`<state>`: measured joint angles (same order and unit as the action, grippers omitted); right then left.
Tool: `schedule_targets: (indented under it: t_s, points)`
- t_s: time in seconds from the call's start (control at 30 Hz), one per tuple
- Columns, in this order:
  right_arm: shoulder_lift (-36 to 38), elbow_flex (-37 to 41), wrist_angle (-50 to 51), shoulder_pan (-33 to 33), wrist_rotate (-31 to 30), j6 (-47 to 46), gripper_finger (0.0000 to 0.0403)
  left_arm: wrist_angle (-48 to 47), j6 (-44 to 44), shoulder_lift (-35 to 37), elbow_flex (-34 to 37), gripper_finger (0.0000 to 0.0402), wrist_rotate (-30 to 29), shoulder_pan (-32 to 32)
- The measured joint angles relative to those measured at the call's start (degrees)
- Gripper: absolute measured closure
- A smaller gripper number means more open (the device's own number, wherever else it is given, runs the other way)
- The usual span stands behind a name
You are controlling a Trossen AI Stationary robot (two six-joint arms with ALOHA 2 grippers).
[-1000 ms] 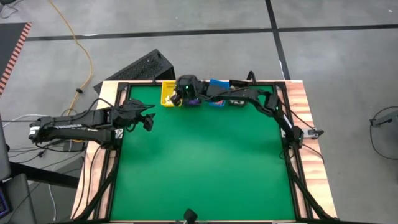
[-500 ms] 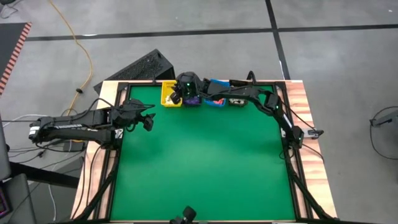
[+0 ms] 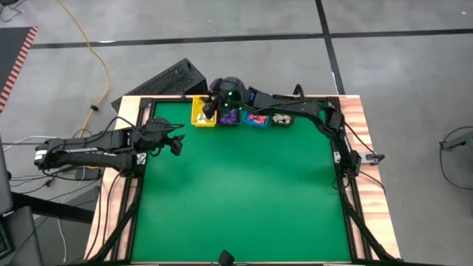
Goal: Sort Halloween decoration
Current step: Return to Home Position
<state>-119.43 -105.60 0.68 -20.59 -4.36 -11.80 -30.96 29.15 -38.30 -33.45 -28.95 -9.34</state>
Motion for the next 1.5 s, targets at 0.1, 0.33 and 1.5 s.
schedule_targets:
  t_s: [0.1, 0.33, 1.5]
  points:
    - [3.98, 0.02, 1.38, -0.06, -0.01, -0.16, 0.0229, 0.02, 0.31, 0.00, 0.00, 0.0145, 0.02, 0.00]
    - [15.41, 0.00, 8.56, 1.19, -0.02, 4.95, 0.0228, -0.37, 0.84, 0.00, 0.00, 0.0145, 0.06, 0.00]
    - [70.97, 14.22, 52.55, 23.41, -23.31, 1.64, 0.0227, 17.47, -19.94, 14.23, -26.41, 0.0145, 7.89, -0.03]
